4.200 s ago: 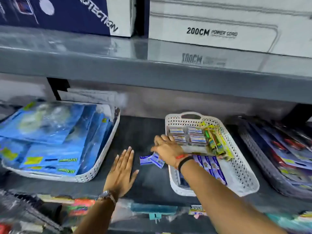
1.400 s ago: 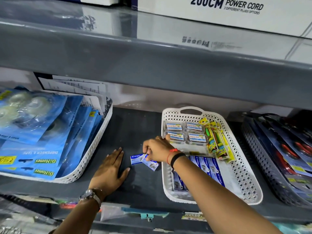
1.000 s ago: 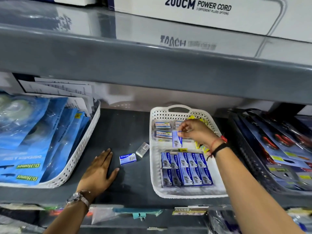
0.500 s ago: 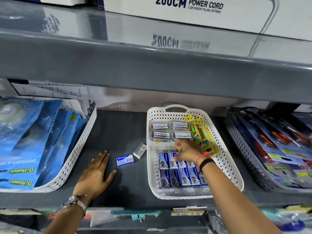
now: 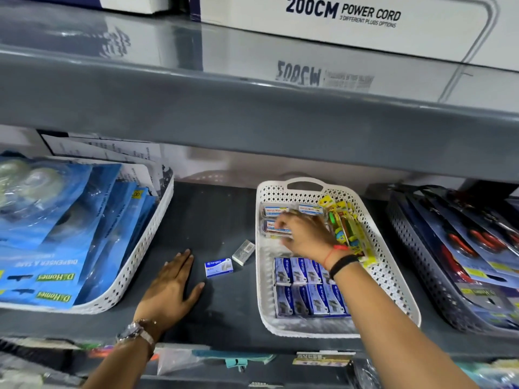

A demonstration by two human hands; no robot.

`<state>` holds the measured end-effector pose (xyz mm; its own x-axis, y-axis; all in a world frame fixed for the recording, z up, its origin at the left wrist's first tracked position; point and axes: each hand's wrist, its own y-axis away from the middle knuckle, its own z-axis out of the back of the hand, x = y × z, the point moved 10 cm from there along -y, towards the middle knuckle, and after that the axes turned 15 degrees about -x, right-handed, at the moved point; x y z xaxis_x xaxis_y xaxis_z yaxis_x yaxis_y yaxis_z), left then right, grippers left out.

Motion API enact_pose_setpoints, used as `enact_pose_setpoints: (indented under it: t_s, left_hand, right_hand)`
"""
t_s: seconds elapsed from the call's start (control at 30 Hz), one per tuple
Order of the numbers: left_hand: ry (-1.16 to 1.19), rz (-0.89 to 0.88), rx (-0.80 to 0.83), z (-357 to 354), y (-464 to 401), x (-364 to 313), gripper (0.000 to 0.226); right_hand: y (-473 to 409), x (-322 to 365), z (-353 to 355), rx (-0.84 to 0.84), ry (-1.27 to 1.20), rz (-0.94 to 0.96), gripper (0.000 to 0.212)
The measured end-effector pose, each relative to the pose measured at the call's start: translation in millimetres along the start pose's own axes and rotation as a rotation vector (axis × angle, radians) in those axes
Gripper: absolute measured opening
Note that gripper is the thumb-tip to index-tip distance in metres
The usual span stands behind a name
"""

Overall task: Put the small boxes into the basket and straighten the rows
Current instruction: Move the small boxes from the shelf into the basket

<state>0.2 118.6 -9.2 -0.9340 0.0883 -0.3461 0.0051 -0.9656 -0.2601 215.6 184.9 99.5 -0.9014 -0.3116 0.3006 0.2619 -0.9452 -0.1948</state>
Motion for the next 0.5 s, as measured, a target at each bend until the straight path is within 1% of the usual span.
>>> enact_pose_setpoints:
  t_s: [0.03, 0.07, 0.13, 0.2, 0.27, 0.33, 0.43, 0.5]
  left_hand:
    - [0.007, 0.002, 0.003, 0, 0, 0, 0.118]
    - [0.009, 0.003, 0.001, 0, 0, 1, 0.117]
    - [0.004, -0.001, -0.004, 0, 0, 0, 0.117]
    - [-0.002, -0.002, -0.012, 0, 1, 1, 0.119]
    - [-0.006, 0.004, -0.017, 1, 1, 3, 0.118]
    - [-0.003, 0.003, -0.022, 0, 1, 1, 0.117]
    - [-0.012, 0.007, -0.027, 0, 1, 2, 0.117]
    - [-0.011, 0.005, -0.023, -1, 1, 3, 0.117]
  right_hand:
    - [-8, 18, 3, -0.058, -0.005, 0.054, 0.022]
    - [-15, 35, -2, -0.061, 0.009, 0.108, 0.021]
    - [-21, 62, -29, 0.047, 0.121, 0.203, 0.028]
    - [-26, 72, -58, 0.165, 0.312, 0.273, 0.035]
    - [-31, 73, -81, 0.223, 0.514, 0.325, 0.039]
    - [-34, 67, -96, 0.276, 0.65, 0.327, 0.044]
    - [-36, 68, -105, 0.314, 0.689, 0.329, 0.041]
    - [-35, 75, -100, 0.312, 0.575, 0.325, 0.038]
